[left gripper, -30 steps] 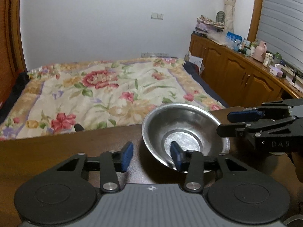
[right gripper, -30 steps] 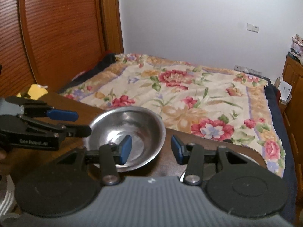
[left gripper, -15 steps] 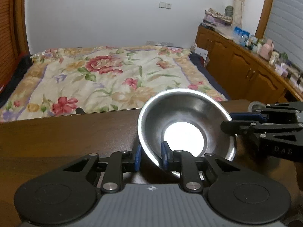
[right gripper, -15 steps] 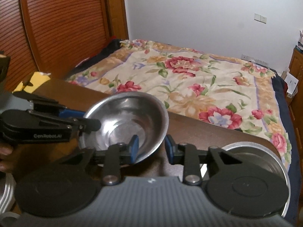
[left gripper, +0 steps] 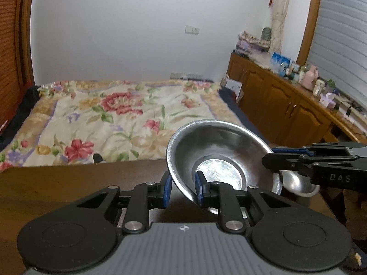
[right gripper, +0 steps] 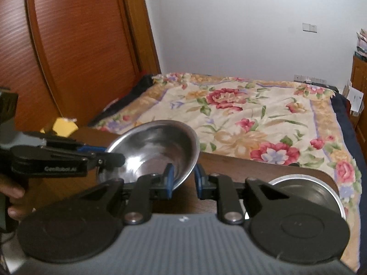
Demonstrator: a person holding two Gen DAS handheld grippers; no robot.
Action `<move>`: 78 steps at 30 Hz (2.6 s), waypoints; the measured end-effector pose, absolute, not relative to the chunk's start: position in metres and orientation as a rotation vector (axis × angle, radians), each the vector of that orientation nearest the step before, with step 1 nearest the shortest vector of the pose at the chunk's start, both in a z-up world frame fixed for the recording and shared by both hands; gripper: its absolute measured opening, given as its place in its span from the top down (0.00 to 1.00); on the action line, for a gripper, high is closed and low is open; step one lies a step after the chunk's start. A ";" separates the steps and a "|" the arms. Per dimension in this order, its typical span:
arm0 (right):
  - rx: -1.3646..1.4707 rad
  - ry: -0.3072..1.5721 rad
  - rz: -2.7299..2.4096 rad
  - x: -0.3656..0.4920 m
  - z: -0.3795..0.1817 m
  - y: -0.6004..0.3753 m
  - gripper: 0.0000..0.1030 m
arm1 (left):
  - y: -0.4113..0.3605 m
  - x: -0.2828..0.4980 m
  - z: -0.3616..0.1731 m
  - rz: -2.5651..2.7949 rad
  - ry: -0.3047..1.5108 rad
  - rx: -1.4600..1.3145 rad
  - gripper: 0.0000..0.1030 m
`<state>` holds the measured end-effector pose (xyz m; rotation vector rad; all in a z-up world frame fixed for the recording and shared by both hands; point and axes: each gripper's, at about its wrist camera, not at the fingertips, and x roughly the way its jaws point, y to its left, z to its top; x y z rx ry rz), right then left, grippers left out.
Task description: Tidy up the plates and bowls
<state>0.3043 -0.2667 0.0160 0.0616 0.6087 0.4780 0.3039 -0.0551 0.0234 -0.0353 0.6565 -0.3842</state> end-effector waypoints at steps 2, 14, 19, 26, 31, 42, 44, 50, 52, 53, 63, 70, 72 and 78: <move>0.078 0.589 0.480 0.298 0.022 -0.269 0.79 | -0.056 0.295 0.032 -0.391 0.638 -0.033 0.77; 0.063 0.503 0.447 0.248 0.054 -0.278 0.79 | -0.057 0.237 0.057 -0.448 0.570 -0.031 0.77; 0.084 0.498 0.436 0.226 0.050 -0.284 0.79 | -0.059 0.213 0.051 -0.475 0.578 -0.034 0.77; 0.117 0.521 0.432 0.196 0.035 -0.286 0.79 | -0.059 0.181 0.037 -0.488 0.602 -0.035 0.76; 0.139 0.544 0.444 0.180 0.022 -0.282 0.79 | -0.053 0.163 0.028 -0.495 0.619 -0.056 0.76; 0.187 0.569 0.499 0.154 0.005 -0.280 0.79 | -0.044 0.143 0.007 -0.482 0.652 -0.085 0.76; 0.191 0.575 0.502 0.150 0.001 -0.280 0.79 | -0.045 0.142 0.006 -0.483 0.658 -0.082 0.76; 0.223 0.584 0.504 0.140 -0.006 -0.284 0.79 | -0.048 0.138 -0.001 -0.496 0.672 -0.070 0.76; 0.233 0.586 0.502 0.138 -0.008 -0.285 0.79 | -0.050 0.138 -0.002 -0.504 0.678 -0.063 0.76; 0.239 0.588 0.501 0.136 -0.009 -0.287 0.79 | -0.051 0.136 -0.004 -0.507 0.680 -0.060 0.76; 0.276 0.595 0.474 0.126 -0.018 -0.295 0.79 | -0.061 0.128 -0.013 -0.533 0.691 -0.009 0.75; 0.274 0.608 0.449 0.122 -0.023 -0.298 0.79 | -0.069 0.125 -0.018 -0.543 0.697 0.047 0.75; 0.264 0.614 0.447 0.121 -0.024 -0.297 0.79 | -0.069 0.125 -0.020 -0.544 0.700 0.052 0.75; 0.223 0.628 0.432 0.119 -0.029 -0.295 0.79 | -0.074 0.126 -0.024 -0.545 0.710 0.095 0.75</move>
